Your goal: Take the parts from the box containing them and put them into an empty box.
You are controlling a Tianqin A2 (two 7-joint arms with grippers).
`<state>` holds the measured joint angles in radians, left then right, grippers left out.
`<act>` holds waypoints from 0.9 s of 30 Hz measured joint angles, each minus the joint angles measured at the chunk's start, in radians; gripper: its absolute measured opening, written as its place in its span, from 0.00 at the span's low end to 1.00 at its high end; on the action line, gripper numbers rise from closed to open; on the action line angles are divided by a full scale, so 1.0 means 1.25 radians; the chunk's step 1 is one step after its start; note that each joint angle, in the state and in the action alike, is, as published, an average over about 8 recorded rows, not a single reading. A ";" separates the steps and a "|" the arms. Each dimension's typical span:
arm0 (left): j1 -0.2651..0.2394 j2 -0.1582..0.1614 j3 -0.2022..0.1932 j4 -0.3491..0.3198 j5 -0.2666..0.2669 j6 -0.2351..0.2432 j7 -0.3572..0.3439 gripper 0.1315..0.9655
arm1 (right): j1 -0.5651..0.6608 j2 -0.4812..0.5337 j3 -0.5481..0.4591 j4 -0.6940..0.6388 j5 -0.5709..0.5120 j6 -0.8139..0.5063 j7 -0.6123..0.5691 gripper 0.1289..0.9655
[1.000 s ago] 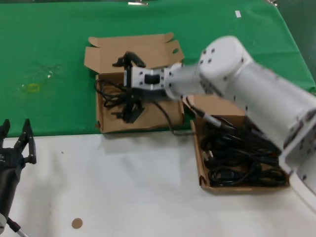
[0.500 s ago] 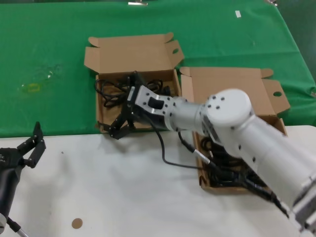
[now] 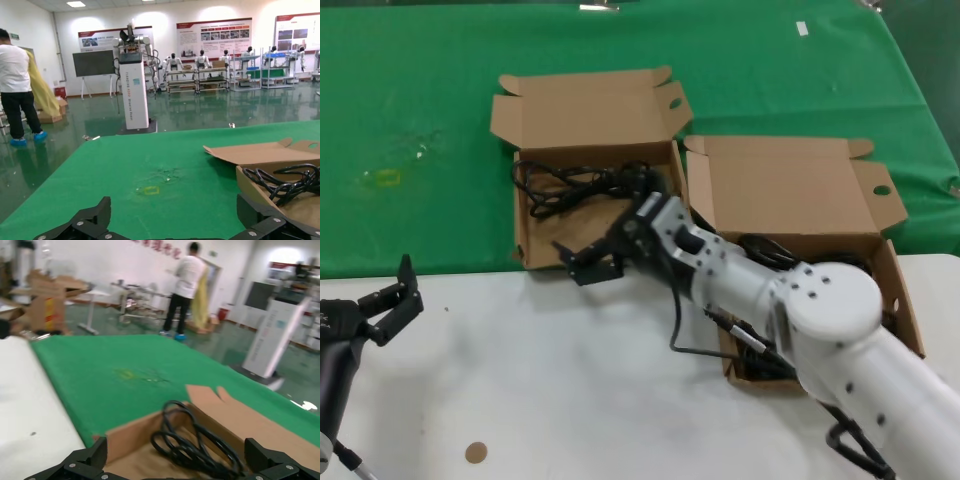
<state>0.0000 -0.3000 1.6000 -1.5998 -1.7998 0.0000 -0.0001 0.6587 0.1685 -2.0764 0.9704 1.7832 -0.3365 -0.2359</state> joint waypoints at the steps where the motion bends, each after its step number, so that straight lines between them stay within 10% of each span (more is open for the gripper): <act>1: 0.000 0.000 0.000 0.000 0.000 0.000 0.000 0.81 | -0.016 0.003 0.012 0.016 0.000 0.008 0.006 1.00; 27: 0.000 0.000 0.000 0.000 0.000 0.000 0.000 1.00 | -0.431 0.086 0.312 0.412 0.011 0.220 0.154 1.00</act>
<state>0.0000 -0.3000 1.6000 -1.6000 -1.8001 0.0000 -0.0001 0.1195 0.2761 -1.6863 1.4856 1.7969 -0.0612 -0.0429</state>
